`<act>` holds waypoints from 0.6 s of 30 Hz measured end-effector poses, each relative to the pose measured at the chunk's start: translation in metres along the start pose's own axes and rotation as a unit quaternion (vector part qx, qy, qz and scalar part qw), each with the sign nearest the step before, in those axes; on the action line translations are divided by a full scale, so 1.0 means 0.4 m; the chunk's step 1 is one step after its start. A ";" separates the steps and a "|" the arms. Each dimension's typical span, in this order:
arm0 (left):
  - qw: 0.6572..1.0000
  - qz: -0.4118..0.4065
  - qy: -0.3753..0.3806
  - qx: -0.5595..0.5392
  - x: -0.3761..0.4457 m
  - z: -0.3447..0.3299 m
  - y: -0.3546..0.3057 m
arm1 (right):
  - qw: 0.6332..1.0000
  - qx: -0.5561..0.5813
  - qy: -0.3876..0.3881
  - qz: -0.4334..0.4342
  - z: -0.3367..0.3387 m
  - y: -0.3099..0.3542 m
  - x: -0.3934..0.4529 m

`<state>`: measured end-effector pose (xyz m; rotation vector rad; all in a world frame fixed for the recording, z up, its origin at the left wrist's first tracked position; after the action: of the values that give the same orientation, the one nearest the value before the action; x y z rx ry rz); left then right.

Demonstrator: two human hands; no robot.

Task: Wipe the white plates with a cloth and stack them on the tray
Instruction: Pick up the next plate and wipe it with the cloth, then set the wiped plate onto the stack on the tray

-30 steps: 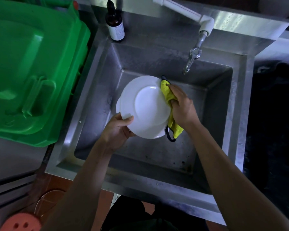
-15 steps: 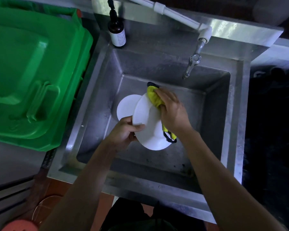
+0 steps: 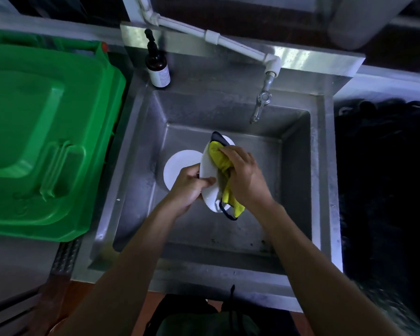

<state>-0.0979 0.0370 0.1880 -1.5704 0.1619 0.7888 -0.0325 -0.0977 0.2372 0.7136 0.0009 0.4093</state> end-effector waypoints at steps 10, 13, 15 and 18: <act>0.916 -0.236 -0.007 0.323 0.003 -0.079 -0.119 | 0.994 -0.078 -0.040 -0.065 0.167 -0.119 -0.064; 0.885 -0.291 0.034 0.361 -0.024 -0.128 -0.146 | 0.989 -0.078 -0.077 -0.101 0.233 -0.148 -0.088; 0.856 -0.332 0.047 0.393 -0.050 -0.164 -0.165 | 0.984 -0.087 -0.089 -0.128 0.278 -0.172 -0.107; 0.808 -0.419 0.059 0.410 -0.095 -0.224 -0.202 | 0.976 -0.092 -0.117 -0.158 0.348 -0.201 -0.140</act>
<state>-0.0486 -0.0439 0.2718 -0.7051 -0.1062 -0.1161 -0.0354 -0.2612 0.2841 0.5635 -0.1432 0.0181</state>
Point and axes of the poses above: each hand's wrist, its own x-axis towards the middle knuckle, its own z-axis out of the back of the hand, y = z × x, the point moved 6 cm from there along x, towards the middle knuckle, and after that the axes turned 12 degrees about -y, right-handed, at the moved point
